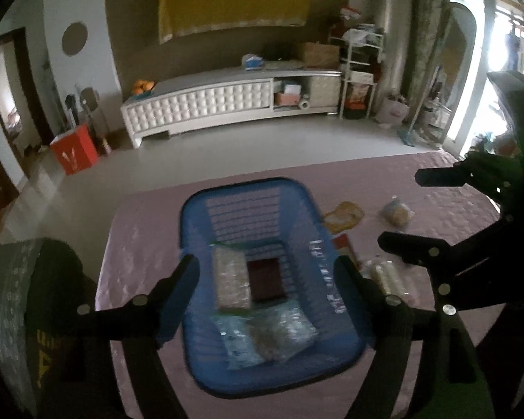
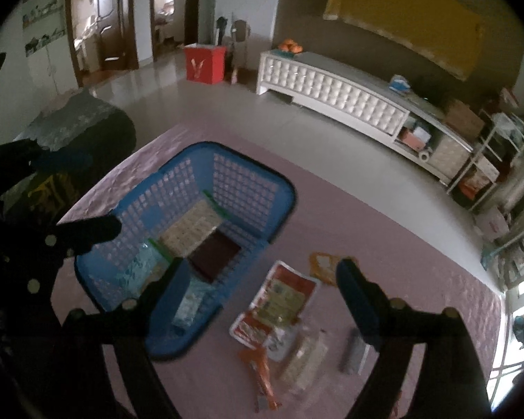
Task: Organize snacks
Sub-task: 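Move both tools back toward the remaining snacks on the table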
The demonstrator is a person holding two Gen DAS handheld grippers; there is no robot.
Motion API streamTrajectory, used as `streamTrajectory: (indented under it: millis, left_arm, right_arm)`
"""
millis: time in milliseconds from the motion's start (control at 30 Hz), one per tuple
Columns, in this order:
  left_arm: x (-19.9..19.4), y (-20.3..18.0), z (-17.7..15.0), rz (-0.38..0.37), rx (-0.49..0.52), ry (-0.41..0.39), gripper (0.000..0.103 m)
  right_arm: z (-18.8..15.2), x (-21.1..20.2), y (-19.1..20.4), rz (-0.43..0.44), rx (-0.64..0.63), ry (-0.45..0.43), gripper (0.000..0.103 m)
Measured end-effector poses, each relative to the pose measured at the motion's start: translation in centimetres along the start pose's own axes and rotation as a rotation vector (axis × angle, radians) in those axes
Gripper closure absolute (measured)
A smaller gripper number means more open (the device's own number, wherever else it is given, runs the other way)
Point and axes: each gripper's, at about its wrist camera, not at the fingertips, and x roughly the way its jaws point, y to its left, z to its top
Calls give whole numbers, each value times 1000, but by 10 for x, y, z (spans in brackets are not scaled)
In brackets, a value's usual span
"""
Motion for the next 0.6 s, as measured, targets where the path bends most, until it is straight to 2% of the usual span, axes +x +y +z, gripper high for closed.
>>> streamTrajectory:
  millis: [233,400,600]
  left_arm:
    - [-4,-52,1,-38,56,-3,24]
    - [0,-83,-3,-65,56,6,24]
    - [17,-122,-9,-55,54,74,24]
  right_arm:
    - [-31,-27,-28,-32,57,-8,15]
    - [-59,-36,-50,-56,100,2,15]
    - [-90,-41,-83,-72,169,7,15]
